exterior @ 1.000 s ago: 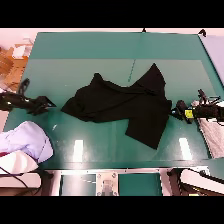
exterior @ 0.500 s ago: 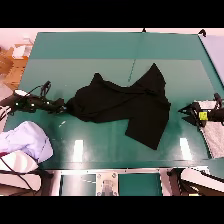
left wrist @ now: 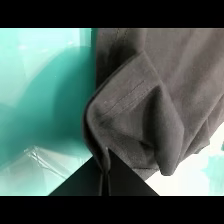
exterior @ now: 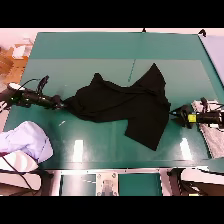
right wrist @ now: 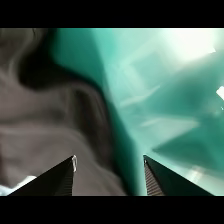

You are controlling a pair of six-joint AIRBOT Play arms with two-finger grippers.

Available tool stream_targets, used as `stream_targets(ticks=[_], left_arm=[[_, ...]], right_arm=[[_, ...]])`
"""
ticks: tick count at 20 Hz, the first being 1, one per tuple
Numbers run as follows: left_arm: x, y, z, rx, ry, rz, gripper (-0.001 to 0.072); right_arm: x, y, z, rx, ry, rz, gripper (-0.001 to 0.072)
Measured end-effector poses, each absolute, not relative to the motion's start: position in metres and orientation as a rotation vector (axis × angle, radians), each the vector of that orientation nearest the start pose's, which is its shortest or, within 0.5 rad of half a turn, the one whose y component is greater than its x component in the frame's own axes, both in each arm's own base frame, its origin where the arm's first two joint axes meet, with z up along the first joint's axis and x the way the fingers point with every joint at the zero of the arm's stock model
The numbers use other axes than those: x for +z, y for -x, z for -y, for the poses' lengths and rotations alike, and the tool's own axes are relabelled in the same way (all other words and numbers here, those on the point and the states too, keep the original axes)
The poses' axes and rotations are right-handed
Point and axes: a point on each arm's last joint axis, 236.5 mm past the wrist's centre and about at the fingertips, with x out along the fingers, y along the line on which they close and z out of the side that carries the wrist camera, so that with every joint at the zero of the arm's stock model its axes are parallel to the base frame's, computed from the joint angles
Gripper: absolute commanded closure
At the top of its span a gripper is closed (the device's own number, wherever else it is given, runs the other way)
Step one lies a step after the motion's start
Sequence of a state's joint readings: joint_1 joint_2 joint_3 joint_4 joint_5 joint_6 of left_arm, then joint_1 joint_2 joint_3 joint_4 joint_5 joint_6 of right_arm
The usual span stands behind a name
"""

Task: Fold the shirts.

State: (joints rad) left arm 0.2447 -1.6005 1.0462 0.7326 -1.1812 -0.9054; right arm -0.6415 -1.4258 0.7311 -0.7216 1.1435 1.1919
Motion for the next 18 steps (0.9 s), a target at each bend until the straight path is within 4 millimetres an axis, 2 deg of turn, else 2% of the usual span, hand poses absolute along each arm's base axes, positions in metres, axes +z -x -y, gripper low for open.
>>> stream_targets(ticks=[1,2,3,4,5,7,9,10,11,12,13,15,16,17,18], left_arm=[[-0.077,-0.384,0.071,-0.575,0.545,-1.31,0.0685],[-0.076,-0.385,0.07,-0.572,0.546,-1.309,0.0685],[-0.076,-0.385,0.07,-0.568,0.546,-1.312,0.0686],[-0.076,-0.385,0.069,-0.565,0.549,-1.313,0.0686],[-0.076,-0.385,0.069,-0.562,0.552,-1.313,0.0686],[-0.073,-0.387,0.069,-0.56,0.555,-1.312,0.0688],[-0.054,-0.391,0.071,-0.585,0.541,-1.284,0.0688],[-0.034,-0.398,0.072,-0.602,0.527,-1.244,0.0688],[-0.006,-0.406,0.074,-0.623,0.51,-1.182,0.0688],[0.03,-0.415,0.076,-0.641,0.484,-1.097,0.0687],[0.078,-0.424,0.079,-0.661,0.453,-0.985,0.0687],[0.191,-0.428,0.086,-0.693,0.354,-0.722,0.0686],[0.257,-0.421,0.09,-0.693,0.296,-0.568,0.0686],[0.317,-0.409,0.092,-0.68,0.244,-0.423,0.0686],[0.378,-0.387,0.095,-0.662,0.185,-0.273,0.0686]], right_arm=[[-0.099,-0.321,0.028,0.065,-1.131,-1.288,0.0258],[-0.103,-0.326,0.023,0.082,-1.133,-1.294,0.0335],[-0.108,-0.331,0.019,0.093,-1.131,-1.3,0.0375],[-0.111,-0.334,0.015,0.109,-1.127,-1.302,0.0557],[-0.115,-0.337,0.014,0.113,-1.114,-1.302,0.0694],[-0.112,-0.345,0.011,0.144,-1.099,-1.293,0.0696],[-0.096,-0.357,0.017,0.179,-1.06,-1.255,0.0697],[-0.068,-0.372,0.017,0.226,-1.058,-1.193,0.0697],[-0.032,-0.386,0.015,0.29,-1.04,-1.123,0.0697],[0.007,-0.399,0.017,0.334,-0.997,-1.046,0.0697],[0.055,-0.412,0.019,0.374,-0.945,-0.942,0.0696],[0.177,-0.421,0.016,0.452,-0.78,-0.706,0.0697],[0.235,-0.416,0.014,0.466,-0.691,-0.594,0.0696],[0.299,-0.402,0.006,0.482,-0.591,-0.466,0.0696],[0.354,-0.382,-0.002,0.488,-0.507,-0.351,0.0696]])
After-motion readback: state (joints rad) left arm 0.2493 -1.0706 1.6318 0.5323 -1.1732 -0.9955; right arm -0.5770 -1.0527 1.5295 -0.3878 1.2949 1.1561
